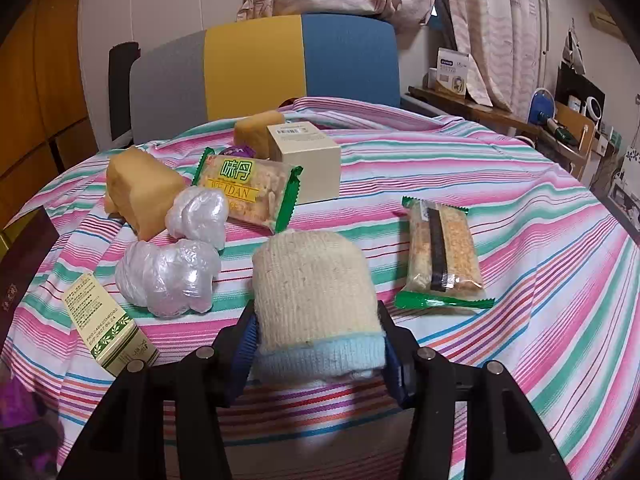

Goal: Organize objects
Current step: 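Carry the purple packet and cream roll into the gold tray with both grippers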

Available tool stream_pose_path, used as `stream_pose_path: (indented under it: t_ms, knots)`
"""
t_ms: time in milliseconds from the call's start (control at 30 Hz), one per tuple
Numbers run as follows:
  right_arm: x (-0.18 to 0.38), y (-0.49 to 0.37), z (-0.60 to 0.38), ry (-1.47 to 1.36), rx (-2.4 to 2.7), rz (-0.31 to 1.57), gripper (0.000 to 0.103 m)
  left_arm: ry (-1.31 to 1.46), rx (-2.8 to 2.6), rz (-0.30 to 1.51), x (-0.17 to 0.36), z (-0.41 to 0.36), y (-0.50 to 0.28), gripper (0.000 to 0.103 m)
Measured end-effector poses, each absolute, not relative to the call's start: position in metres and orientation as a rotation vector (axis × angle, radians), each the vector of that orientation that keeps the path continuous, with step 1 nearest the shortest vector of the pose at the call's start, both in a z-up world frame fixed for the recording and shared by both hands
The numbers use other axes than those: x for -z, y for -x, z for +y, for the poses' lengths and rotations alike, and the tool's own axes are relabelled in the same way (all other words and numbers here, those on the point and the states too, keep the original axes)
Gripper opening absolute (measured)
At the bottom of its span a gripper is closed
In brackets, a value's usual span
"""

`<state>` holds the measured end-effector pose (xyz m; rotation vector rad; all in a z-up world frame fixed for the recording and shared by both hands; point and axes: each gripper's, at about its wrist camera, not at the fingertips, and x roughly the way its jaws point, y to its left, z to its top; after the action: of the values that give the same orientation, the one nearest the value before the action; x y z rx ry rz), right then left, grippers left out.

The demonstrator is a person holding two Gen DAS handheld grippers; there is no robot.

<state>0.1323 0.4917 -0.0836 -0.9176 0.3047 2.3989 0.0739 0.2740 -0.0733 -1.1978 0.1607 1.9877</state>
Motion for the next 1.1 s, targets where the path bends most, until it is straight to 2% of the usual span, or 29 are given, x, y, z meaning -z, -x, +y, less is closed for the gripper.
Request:
stream_pose_path:
  t_ms: [600, 900, 1100]
  knots:
    - [0.076, -0.140, 0.484, 0.833, -2.402, 0.243, 0.054, 1.091, -2.177, -0.043, 0.020, 0.181, -0.043, 0.035]
    - [0.064, -0.155, 0.473, 0.716, -2.379, 0.200, 0.054, 1.119, -2.344, -0.137, 0.023, 0.110, -0.007, 0.035]
    - [0.041, -0.164, 0.435, 0.628, -2.468, 0.270, 0.054, 1.168, -2.470, -0.164, 0.032, 0.066, 0.021, 0.035]
